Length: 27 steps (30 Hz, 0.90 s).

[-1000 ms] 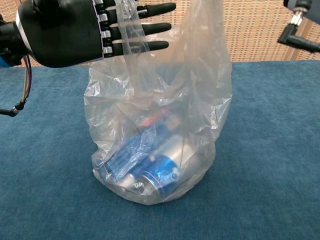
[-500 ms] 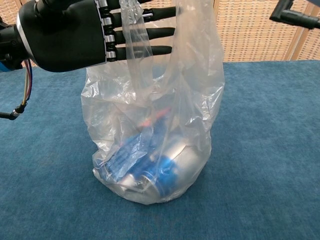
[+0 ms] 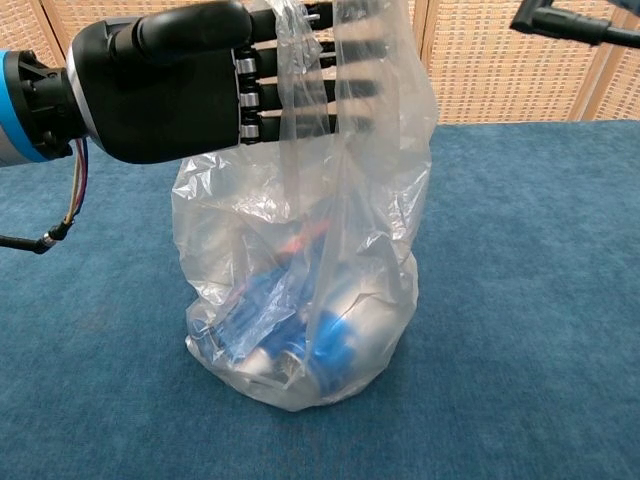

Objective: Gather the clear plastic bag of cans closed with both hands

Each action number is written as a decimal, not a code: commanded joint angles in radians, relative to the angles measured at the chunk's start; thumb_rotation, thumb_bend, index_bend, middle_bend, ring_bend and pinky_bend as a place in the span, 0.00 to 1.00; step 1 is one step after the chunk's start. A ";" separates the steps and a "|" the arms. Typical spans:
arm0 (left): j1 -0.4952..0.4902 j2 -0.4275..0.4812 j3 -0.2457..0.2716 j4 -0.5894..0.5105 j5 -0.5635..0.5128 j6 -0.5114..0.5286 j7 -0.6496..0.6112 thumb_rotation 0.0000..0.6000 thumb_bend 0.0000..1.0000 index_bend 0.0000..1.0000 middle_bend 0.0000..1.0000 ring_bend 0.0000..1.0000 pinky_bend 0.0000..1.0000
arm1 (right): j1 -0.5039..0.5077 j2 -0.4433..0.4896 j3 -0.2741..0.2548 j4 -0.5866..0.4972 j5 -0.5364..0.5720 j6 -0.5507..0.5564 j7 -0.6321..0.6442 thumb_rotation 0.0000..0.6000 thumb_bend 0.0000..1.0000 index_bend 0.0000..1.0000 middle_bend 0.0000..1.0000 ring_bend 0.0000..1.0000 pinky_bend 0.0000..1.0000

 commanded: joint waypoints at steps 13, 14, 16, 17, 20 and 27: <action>0.051 0.009 -0.062 -0.078 -0.073 -0.013 0.351 1.00 0.19 0.12 0.06 0.02 0.00 | 0.001 0.028 -0.025 -0.035 -0.015 -0.019 0.005 1.00 0.84 0.00 0.12 0.00 0.00; 0.054 0.009 -0.066 -0.084 -0.077 -0.015 0.372 1.00 0.19 0.12 0.06 0.02 0.00 | 0.001 0.032 -0.029 -0.034 -0.022 -0.020 0.004 1.00 0.84 0.00 0.12 0.00 0.00; 0.059 0.007 -0.073 -0.090 -0.082 -0.018 0.415 1.00 0.19 0.13 0.07 0.03 0.00 | 0.001 0.036 -0.033 -0.030 -0.026 -0.023 0.006 1.00 0.84 0.00 0.12 0.00 0.00; 0.062 0.005 -0.076 -0.094 -0.084 -0.021 0.443 1.00 0.19 0.13 0.07 0.03 0.00 | 0.002 0.038 -0.034 -0.029 -0.026 -0.027 0.008 1.00 0.84 0.00 0.12 0.00 0.00; 0.066 -0.001 -0.086 -0.104 -0.091 -0.035 0.518 1.00 0.19 0.14 0.08 0.03 0.00 | 0.005 0.043 -0.039 -0.030 -0.034 -0.033 0.016 1.00 0.84 0.00 0.12 0.00 0.00; 0.067 -0.015 -0.100 -0.122 -0.098 -0.063 0.598 1.00 0.19 0.16 0.09 0.04 0.00 | 0.016 0.039 -0.045 -0.022 -0.045 -0.044 0.016 1.00 0.84 0.00 0.12 0.01 0.00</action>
